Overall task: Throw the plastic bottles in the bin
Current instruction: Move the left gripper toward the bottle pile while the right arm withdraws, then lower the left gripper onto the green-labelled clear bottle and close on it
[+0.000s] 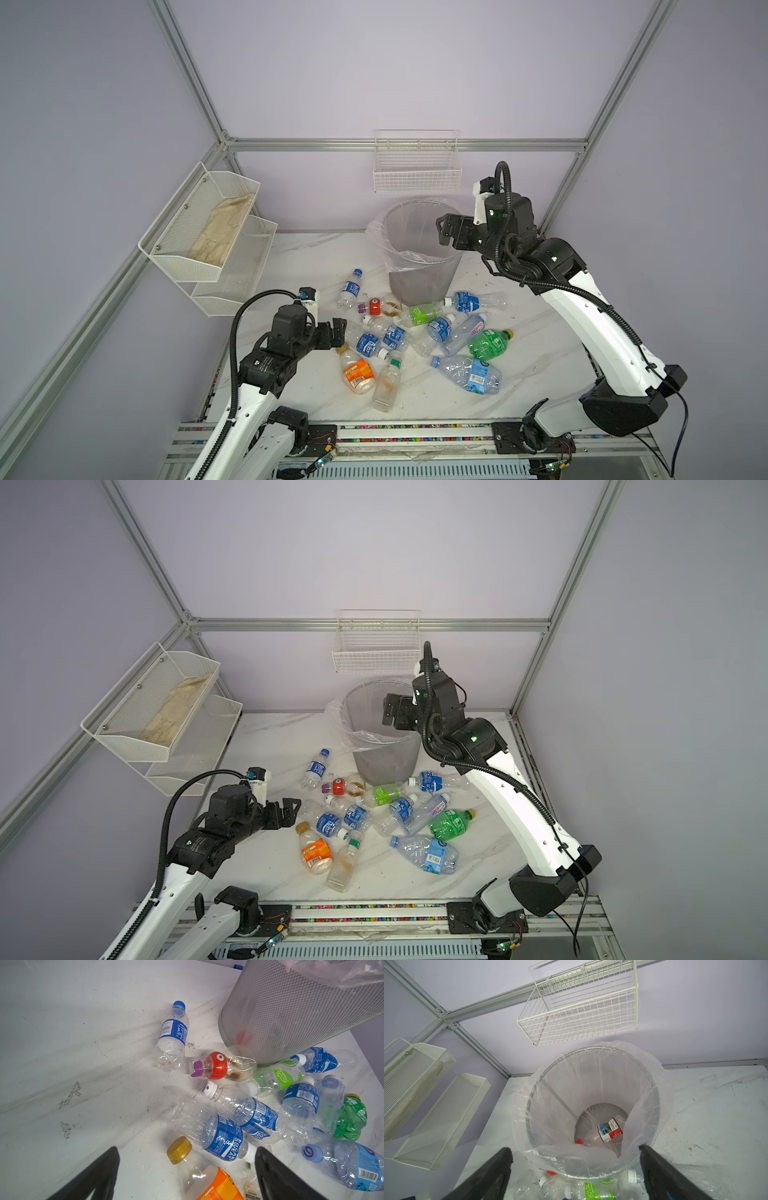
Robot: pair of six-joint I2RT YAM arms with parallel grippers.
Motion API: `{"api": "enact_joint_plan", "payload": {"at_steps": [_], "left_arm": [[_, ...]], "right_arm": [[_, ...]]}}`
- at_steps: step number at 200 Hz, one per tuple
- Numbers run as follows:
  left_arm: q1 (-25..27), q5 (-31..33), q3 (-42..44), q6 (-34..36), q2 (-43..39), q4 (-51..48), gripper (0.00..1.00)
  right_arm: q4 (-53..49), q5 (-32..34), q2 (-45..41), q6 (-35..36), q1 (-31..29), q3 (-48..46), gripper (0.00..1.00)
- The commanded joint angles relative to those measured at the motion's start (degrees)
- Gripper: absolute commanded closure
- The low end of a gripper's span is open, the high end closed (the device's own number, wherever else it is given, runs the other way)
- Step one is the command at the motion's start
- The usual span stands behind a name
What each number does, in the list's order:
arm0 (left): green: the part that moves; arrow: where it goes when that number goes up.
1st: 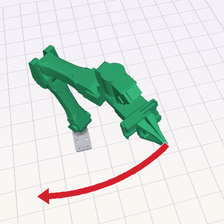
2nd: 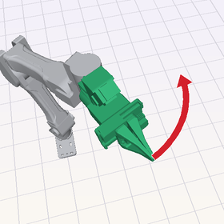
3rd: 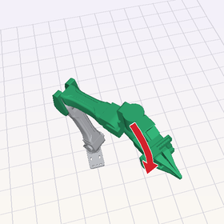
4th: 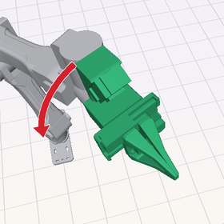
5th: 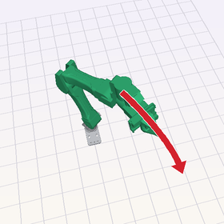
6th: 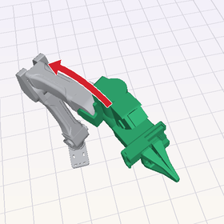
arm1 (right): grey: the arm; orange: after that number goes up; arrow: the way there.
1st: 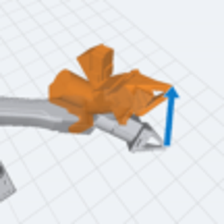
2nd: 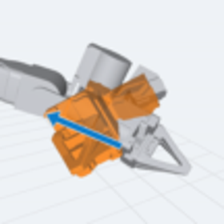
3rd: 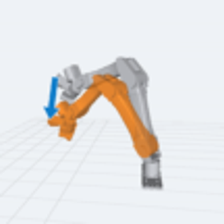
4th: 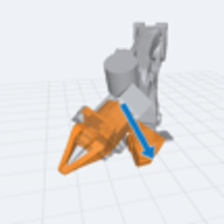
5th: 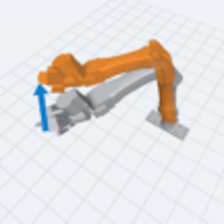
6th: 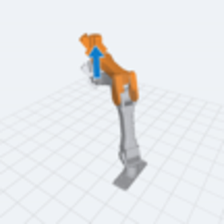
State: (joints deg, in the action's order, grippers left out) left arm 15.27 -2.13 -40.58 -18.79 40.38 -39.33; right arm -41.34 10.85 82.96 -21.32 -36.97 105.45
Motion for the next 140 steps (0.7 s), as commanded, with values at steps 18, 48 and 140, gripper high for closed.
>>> {"api": "enact_joint_plan", "payload": {"at_steps": [18,48,140], "left_arm": [[8.2,0.8,-2.3,-3.8,-0.2,-0.9,0.0],[16.1,3.9,-4.6,-7.5,1.4,-2.0,0.01],[46.0,22.6,-7.9,-19.4,15.1,-2.4,0.05]], "right_arm": [[1.7,-2.4,-6.5,-2.2,0.0,-6.4,0.02],[4.4,-3.3,-11.7,-3.8,0.0,-12.4,0.03],[2.9,-5.7,-17.2,-5.3,0.0,-19.9,0.02]]}}
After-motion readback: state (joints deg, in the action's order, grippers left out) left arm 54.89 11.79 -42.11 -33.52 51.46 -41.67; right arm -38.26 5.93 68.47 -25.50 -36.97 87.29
